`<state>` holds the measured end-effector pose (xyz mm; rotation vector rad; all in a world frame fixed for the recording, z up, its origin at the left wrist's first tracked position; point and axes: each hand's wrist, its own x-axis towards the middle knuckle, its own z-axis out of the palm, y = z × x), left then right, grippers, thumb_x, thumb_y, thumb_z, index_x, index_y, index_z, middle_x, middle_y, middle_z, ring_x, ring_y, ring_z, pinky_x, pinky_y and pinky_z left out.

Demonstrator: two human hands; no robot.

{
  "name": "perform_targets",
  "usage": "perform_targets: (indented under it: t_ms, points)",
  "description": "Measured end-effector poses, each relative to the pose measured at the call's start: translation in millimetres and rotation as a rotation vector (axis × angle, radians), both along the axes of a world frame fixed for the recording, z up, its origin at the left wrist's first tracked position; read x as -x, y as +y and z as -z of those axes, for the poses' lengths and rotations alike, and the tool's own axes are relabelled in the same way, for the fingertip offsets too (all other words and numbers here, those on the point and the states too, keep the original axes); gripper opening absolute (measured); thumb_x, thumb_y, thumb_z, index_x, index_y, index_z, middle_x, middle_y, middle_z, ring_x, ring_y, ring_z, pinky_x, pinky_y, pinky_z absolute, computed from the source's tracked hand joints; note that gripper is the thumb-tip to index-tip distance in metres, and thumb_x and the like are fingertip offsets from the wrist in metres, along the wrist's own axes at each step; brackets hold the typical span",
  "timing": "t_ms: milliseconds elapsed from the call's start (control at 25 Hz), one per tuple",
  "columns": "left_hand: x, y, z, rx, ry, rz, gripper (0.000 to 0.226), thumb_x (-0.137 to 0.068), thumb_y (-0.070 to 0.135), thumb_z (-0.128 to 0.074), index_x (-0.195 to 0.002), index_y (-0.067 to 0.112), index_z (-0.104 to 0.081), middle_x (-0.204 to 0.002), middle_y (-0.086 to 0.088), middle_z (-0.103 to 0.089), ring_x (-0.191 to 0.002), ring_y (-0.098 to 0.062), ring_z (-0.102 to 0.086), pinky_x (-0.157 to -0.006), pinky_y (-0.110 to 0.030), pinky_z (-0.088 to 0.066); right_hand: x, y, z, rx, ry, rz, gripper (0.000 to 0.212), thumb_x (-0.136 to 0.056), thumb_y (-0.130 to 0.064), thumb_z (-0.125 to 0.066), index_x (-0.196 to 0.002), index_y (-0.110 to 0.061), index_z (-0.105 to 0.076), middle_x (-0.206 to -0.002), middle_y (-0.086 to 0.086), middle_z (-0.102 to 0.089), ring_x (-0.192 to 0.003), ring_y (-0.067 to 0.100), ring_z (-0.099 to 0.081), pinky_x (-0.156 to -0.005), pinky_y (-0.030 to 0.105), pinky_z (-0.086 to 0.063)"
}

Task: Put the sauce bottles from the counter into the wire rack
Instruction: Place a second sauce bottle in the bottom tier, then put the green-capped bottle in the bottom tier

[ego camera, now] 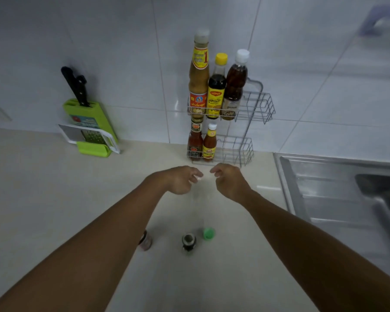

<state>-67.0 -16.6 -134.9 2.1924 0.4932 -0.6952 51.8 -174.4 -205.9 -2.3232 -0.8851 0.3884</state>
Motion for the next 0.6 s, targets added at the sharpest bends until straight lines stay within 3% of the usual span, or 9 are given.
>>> perform_targets:
  t_ms: [120,200,280,440,600]
  points:
    - [37.0,-21.2,7.0,-0.003,0.110,0.115,0.077,-0.088,-0.009,-0.059,-0.154,0.020,-0.033,-0.153,-0.008,-0.044,-0.137,-0.025,-0.047,-0.108,-0.038,-0.047,44.9,-27.7,11.9,0.270,0.173,-0.269,0.051,-0.083,0.001,-0.066,-0.132,-0.011,-0.063,-0.131,0.014,-0.063,-0.119,0.027,-0.061,-0.091,0.026,-0.050]
    - [60.1,-35.4,21.1,-0.004,0.142,0.105,0.085,-0.082,-0.005,-0.071,-0.154,0.021,-0.032,-0.155,-0.006,-0.041,-0.138,-0.024,-0.047,-0.104,-0.034,-0.049,69.1,-39.9,31.9,0.457,0.249,-0.364,0.068,-0.081,-0.008,-0.074,-0.145,-0.017,-0.052,-0.143,0.012,-0.050,-0.132,0.029,-0.051,-0.100,0.029,-0.046]
    - [86.3,-50.3,41.9,0.013,0.096,0.013,0.092,-0.076,-0.003,-0.079,-0.153,0.020,-0.034,-0.153,-0.005,-0.041,-0.137,-0.025,-0.047,-0.102,-0.032,-0.049,90.9,-49.2,54.9,0.538,0.181,-0.393,0.072,-0.079,-0.015,-0.076,-0.146,-0.025,-0.049,-0.143,0.009,-0.045,-0.133,0.030,-0.048,-0.106,0.037,-0.047]
    - [133.0,-76.7,98.7,0.099,-0.157,-0.341,0.090,-0.060,0.002,-0.089,-0.139,0.020,-0.052,-0.132,-0.004,-0.059,-0.123,-0.024,-0.058,-0.088,-0.025,-0.050,123.7,-65.8,82.8,0.443,0.018,-0.296,0.039,-0.090,-0.009,-0.065,-0.126,-0.025,-0.065,-0.129,0.006,-0.053,-0.122,0.026,-0.051,-0.099,0.038,-0.047]
    - [149.6,-98.4,133.7,0.195,-0.335,-0.552,0.052,-0.068,0.028,-0.090,-0.112,0.032,-0.063,-0.106,0.008,-0.070,-0.103,-0.016,-0.066,-0.074,-0.014,-0.044,126.9,-82.6,85.7,0.224,0.086,-0.221,0.039,-0.083,-0.006,-0.069,-0.118,-0.022,-0.072,-0.118,0.006,-0.065,-0.112,0.025,-0.061,-0.098,0.035,-0.049]
